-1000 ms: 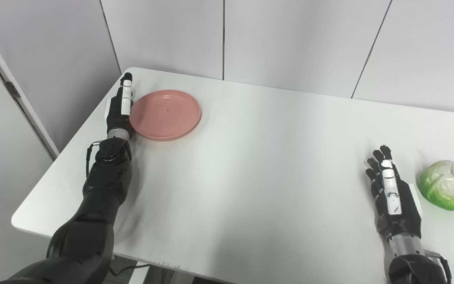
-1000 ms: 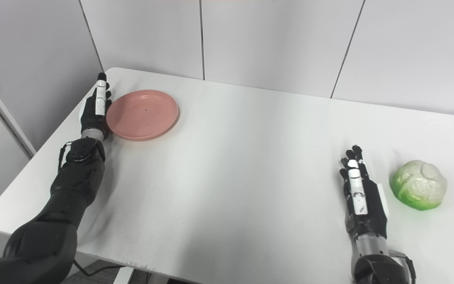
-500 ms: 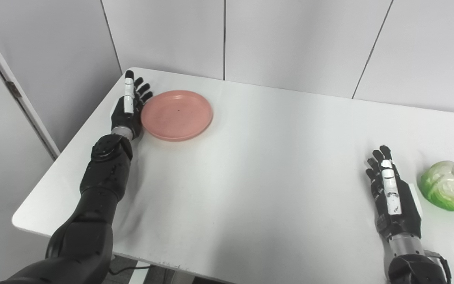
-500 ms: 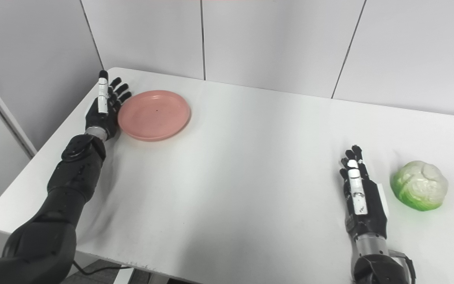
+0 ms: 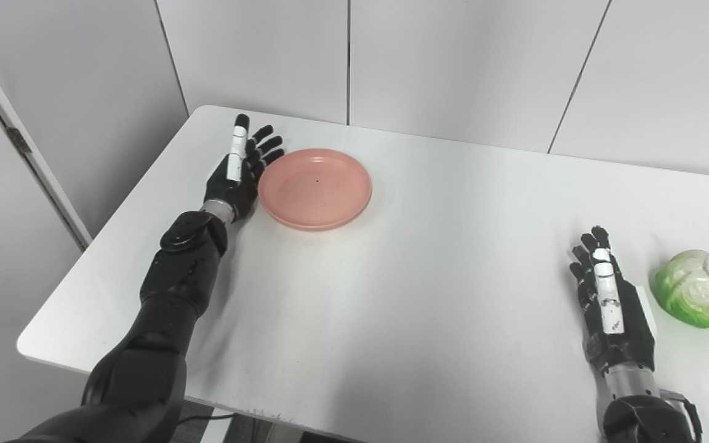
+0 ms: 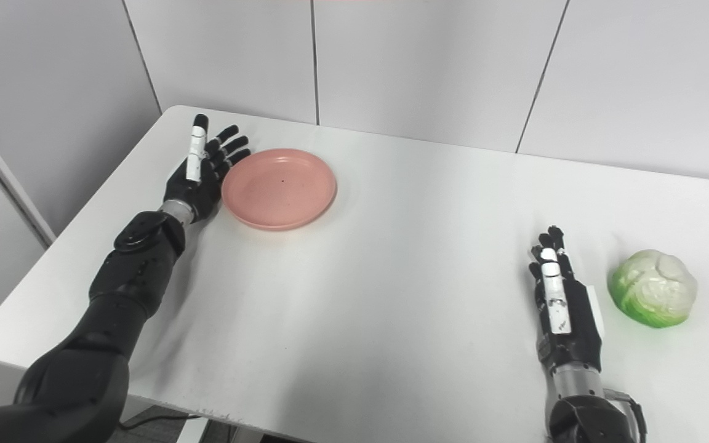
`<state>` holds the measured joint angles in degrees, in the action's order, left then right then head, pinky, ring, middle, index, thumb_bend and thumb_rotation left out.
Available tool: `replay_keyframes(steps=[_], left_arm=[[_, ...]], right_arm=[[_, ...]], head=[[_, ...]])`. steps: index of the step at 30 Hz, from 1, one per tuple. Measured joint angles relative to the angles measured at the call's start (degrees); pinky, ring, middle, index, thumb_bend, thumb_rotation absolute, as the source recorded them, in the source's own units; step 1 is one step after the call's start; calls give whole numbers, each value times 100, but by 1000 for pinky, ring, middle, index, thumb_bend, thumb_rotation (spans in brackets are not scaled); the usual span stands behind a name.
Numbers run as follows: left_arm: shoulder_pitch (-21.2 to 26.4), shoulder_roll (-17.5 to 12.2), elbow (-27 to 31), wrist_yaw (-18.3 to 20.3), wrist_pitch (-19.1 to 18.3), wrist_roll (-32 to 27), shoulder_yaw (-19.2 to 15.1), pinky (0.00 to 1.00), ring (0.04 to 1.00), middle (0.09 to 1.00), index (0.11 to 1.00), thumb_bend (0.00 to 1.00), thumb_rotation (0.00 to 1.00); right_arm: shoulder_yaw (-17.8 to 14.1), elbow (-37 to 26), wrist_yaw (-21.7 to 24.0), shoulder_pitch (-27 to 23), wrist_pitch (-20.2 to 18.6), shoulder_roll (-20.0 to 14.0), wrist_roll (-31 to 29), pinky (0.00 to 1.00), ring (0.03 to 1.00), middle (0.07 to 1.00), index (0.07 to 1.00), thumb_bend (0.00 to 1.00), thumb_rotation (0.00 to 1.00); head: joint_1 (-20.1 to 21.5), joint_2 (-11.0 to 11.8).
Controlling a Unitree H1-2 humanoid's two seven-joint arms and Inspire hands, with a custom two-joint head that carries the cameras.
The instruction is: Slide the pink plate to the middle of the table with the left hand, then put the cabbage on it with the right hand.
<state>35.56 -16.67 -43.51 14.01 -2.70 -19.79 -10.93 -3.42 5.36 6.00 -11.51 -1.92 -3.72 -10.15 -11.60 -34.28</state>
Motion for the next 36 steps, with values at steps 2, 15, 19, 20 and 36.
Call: replay_keyframes(steps=[2, 15, 19, 20, 36], left_arm=[[-26, 109, 144, -12, -93, 32, 68, 909, 919, 913, 903, 889, 1000], [-466, 645, 1326, -28, -596, 207, 496, 947, 963, 953, 940, 862, 1000], [-657, 869, 1692, -81, -710, 258, 575, 951, 961, 953, 945, 870, 1000], [-694, 926, 1758, -92, -726, 267, 600, 954, 966, 958, 951, 871, 1000], [-1454, 1365, 2870, -151, -953, 363, 938, 1000, 998, 985, 975, 803, 1000]], right_arm=[[4, 0, -12, -3, 1, 12, 6, 1000, 974, 973, 983, 676, 891], [58, -54, -44, 8, 8, 9, 189, 1000, 969, 972, 988, 662, 883], [81, -70, -57, 17, 8, 29, 238, 1000, 968, 974, 985, 666, 894], [95, -84, -69, 23, 7, 43, 275, 1000, 969, 975, 986, 667, 903], [287, -203, -366, 16, -8, 329, 629, 980, 950, 963, 970, 632, 917]], head=[[26, 0], [457, -18], [808, -35], [809, -35], [1898, -193]])
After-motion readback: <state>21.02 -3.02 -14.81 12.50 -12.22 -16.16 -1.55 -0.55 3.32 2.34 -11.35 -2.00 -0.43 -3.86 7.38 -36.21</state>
